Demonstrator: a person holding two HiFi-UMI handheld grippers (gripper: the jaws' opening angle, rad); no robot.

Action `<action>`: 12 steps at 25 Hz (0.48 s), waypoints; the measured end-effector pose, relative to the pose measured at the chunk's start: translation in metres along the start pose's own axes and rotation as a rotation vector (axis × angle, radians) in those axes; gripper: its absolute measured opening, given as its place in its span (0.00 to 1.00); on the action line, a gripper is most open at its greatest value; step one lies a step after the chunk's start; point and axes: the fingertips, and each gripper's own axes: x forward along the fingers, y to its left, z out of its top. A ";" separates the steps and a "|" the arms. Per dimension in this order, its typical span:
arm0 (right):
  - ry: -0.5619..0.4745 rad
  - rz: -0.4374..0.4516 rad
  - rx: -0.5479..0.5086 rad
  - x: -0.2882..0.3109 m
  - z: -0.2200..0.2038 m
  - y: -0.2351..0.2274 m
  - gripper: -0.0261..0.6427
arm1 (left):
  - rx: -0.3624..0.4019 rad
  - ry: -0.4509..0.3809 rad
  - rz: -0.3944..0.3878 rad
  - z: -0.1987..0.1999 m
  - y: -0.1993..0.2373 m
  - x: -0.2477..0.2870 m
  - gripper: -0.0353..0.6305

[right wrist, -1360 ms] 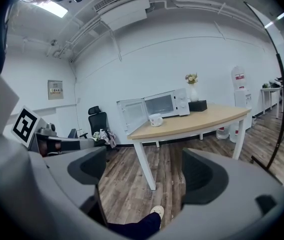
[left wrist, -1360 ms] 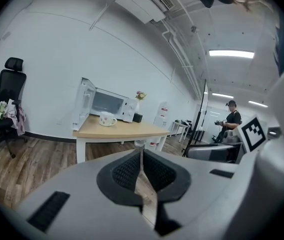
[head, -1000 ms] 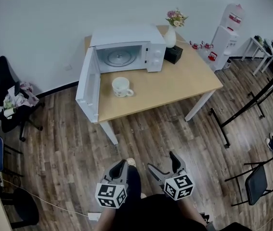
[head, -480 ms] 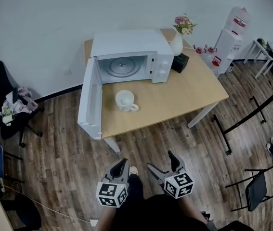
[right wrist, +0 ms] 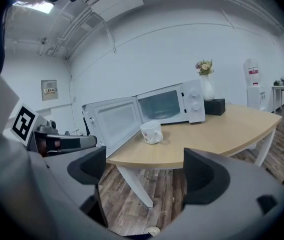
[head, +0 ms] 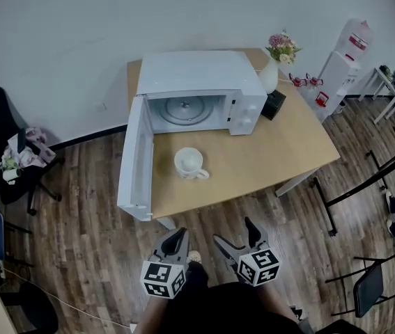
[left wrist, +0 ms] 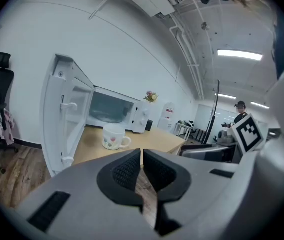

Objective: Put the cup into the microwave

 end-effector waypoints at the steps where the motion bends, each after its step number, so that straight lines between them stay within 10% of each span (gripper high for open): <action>1: 0.000 0.000 0.000 0.006 0.003 -0.002 0.73 | 0.000 0.000 0.000 0.003 0.004 0.005 0.08; 12: -0.008 0.006 -0.010 0.055 0.023 -0.023 0.73 | 0.032 0.005 -0.047 0.024 0.027 0.051 0.08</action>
